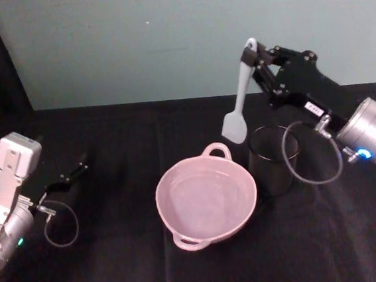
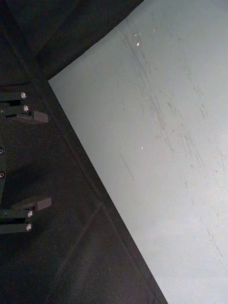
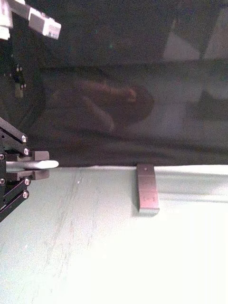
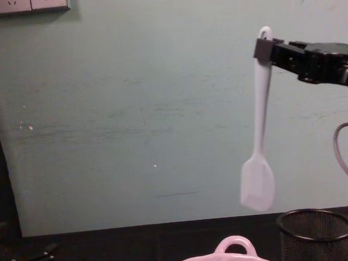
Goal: Use the one hand to pick up the spoon and stir the clear water in the bowl.
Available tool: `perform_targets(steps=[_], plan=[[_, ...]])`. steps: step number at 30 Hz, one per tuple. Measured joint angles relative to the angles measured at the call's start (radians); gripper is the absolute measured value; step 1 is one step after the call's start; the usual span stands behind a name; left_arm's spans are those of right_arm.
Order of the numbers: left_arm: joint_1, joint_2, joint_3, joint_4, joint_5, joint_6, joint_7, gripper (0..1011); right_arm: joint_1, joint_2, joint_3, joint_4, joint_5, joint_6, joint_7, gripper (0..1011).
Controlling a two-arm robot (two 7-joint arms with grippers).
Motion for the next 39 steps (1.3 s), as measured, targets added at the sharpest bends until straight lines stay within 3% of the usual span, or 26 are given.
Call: perform_targets(steps=[10,18,33,37,39], plan=[[0.000,0.000,0.000,0.000,0.000,0.000,0.000,1005,-0.001,0.028,0.031,-0.007,-0.034,0.041,-0.045,111],[0.000,0.000,0.000,0.000,0.000,0.000,0.000,1005,0.010,0.041,0.036,0.021,-0.043,0.082,-0.045,110],[0.000,0.000,0.000,0.000,0.000,0.000,0.000,1005,0.025,0.039,0.027,0.108,0.006,0.130,-0.012,111],[0.000,0.000,0.000,0.000,0.000,0.000,0.000,1005,0.027,0.033,0.028,0.138,0.033,0.132,0.000,111],[0.000,0.000,0.000,0.000,0.000,0.000,0.000,1005,0.027,0.025,0.032,0.164,0.068,0.132,0.014,111]])
